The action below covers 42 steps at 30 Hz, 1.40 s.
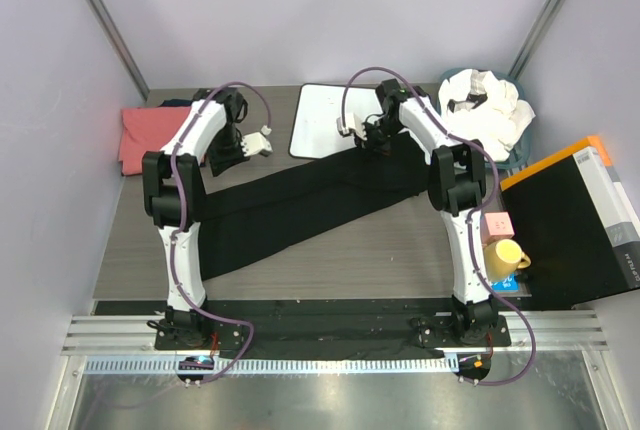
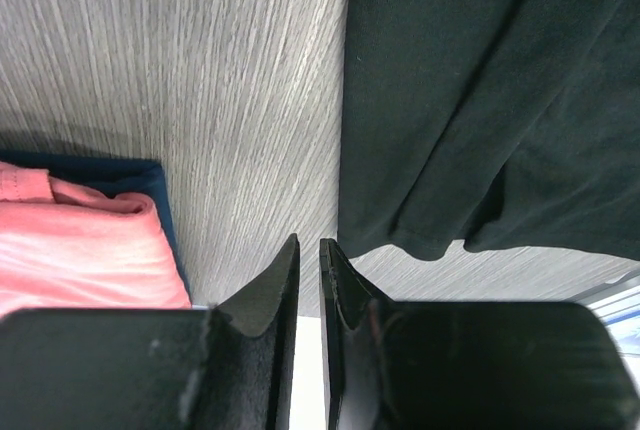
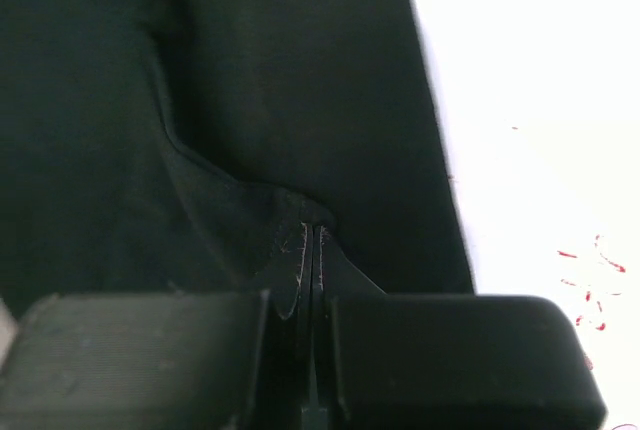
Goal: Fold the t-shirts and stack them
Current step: Fold the other side of the tshirt into a rectangle
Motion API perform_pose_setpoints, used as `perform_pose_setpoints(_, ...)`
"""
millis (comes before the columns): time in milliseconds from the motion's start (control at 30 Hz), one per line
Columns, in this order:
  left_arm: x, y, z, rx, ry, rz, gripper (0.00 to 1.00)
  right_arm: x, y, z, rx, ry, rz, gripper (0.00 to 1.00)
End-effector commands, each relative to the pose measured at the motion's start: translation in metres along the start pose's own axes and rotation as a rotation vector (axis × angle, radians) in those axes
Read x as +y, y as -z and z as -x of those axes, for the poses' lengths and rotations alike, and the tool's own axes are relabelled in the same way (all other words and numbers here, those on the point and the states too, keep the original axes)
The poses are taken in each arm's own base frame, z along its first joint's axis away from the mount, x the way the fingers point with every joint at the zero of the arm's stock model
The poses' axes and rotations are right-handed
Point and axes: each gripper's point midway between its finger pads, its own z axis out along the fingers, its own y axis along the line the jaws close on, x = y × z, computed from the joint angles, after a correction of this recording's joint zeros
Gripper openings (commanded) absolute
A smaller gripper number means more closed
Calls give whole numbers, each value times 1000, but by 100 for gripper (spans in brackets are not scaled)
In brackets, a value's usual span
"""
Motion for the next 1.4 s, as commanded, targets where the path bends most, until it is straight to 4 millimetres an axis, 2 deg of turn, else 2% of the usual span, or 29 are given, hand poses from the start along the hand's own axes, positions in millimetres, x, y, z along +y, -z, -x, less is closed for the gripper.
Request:
perform_pose_setpoints(0,-50,17,-26,108,-46,-213,13,16,53,50,-78,67,-11,1)
perform_pose_setpoints(67,-49,17,-24,102,-51,-208,13,26,61,55,-83,55,6,1)
perform_pose_setpoints(267,-49,15,-23,98,-71,-211,13,53,69,60,-93,20,69,1)
perform_pose_setpoints(433,-47,17,-26,109,-107,-208,13,90,73,62,-81,6,159,1)
perform_pose_setpoints(667,-47,24,-24,88,-142,-204,13,147,57,63,-67,-37,281,1)
perform_pose_setpoints(900,-50,18,-25,81,-170,-204,13,180,52,78,-33,-38,330,1)
perform_pose_setpoints(933,-50,17,-25,84,-169,-202,13,185,50,80,-24,-29,342,2)
perform_pose_setpoints(967,-49,17,-25,86,-166,-195,13,190,52,80,-11,-35,345,20)
perform_pose_setpoints(1033,-50,19,-24,84,-150,-187,13,190,52,81,0,-35,331,40)
perform_pose_setpoints(1067,-53,21,-22,80,-149,-188,14,191,55,82,0,-50,316,57)
perform_pose_setpoints(1100,-55,22,-21,81,-148,-186,14,185,54,82,0,-41,284,67)
perform_pose_setpoints(1133,-57,23,-20,82,-152,-183,15,183,55,82,1,-44,266,71)
perform_pose_setpoints(1167,-60,26,-20,88,-159,-179,15,182,55,81,2,-47,252,72)
perform_pose_setpoints(1267,-64,32,-21,93,-178,-166,16,158,60,82,-1,-80,129,69)
perform_pose_setpoints(1300,-63,33,-22,99,-180,-158,16,137,61,86,-26,-124,37,67)
perform_pose_setpoints(1367,-65,33,-25,104,-180,-159,15,112,61,77,-6,-175,-75,61)
